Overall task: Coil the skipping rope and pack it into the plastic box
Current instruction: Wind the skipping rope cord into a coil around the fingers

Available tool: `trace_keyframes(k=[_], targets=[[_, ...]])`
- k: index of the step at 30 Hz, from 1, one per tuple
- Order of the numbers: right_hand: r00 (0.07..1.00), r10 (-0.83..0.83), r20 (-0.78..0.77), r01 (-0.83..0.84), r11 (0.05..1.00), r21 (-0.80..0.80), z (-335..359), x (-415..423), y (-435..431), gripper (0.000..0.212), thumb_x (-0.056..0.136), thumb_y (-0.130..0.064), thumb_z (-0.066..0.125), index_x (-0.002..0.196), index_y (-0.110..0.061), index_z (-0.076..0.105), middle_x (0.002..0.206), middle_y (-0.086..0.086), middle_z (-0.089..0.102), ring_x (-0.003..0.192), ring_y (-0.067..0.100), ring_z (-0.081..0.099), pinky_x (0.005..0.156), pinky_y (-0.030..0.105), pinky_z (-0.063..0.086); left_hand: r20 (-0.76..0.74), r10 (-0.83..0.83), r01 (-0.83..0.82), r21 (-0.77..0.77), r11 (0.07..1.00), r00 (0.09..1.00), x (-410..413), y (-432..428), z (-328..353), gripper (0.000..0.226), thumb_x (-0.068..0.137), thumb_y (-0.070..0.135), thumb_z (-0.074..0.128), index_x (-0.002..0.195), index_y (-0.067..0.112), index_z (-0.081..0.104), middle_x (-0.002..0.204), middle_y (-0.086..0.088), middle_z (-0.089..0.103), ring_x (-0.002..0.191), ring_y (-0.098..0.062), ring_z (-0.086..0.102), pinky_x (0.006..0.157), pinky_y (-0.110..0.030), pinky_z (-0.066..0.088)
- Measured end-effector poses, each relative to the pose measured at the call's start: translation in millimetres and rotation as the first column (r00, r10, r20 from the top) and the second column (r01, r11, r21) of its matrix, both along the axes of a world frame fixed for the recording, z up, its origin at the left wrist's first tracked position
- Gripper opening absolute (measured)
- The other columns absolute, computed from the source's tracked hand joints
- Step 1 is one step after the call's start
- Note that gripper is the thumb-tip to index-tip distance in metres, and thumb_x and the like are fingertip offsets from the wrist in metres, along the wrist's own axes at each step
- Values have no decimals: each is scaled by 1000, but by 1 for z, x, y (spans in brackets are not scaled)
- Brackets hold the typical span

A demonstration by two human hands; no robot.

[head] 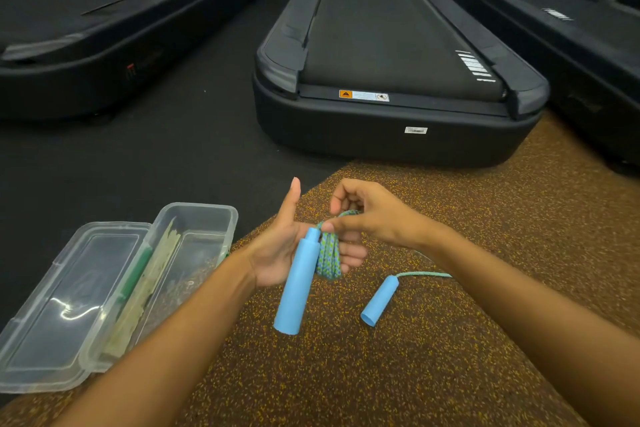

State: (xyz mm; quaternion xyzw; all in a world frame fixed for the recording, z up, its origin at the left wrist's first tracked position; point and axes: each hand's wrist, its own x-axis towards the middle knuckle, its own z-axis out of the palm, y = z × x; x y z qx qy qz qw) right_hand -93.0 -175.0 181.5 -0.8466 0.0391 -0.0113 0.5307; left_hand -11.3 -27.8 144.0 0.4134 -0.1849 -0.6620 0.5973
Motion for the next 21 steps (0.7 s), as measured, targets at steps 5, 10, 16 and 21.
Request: trace_keyframes(k=[5, 10, 16, 21], targets=[[1000, -14, 19, 13, 998, 54, -5, 0, -1, 20, 73, -11, 74, 76, -17, 55, 72, -1, 53, 66, 7, 46, 61, 18, 41, -44, 0, -1, -32, 999, 999, 2, 2, -1, 102, 63, 84, 25, 92, -5, 66, 85, -20, 71, 82, -29, 69, 79, -37, 56], [993, -101, -58, 112, 967, 230, -13, -1, 5, 17, 75, -30, 70, 76, -19, 58, 69, -6, 54, 62, 5, 46, 55, 15, 39, -153, 36, -51, -94, 994, 988, 2, 2, -2, 92, 64, 83, 32, 82, 0, 67, 76, -14, 71, 75, -25, 67, 72, -33, 56], [985, -123, -119, 167, 853, 495, -27, -1, 12, 23, 82, -38, 61, 69, -20, 55, 55, -12, 51, 55, 5, 46, 58, 21, 40, -199, 32, -71, -192, 979, 979, 8, 6, -7, 88, 57, 77, 57, 94, -2, 70, 99, -20, 72, 96, -29, 68, 83, -37, 54], [970, -207, -129, 243, 860, 448, -37, -2, 20, 25, 95, -16, 41, 87, -20, 65, 68, -1, 59, 58, 9, 48, 56, 25, 37, -386, 46, -178, -313, 933, 921, 14, 9, -8, 105, 63, 80, 43, 115, -9, 59, 122, -30, 58, 115, -38, 57, 94, -44, 49]])
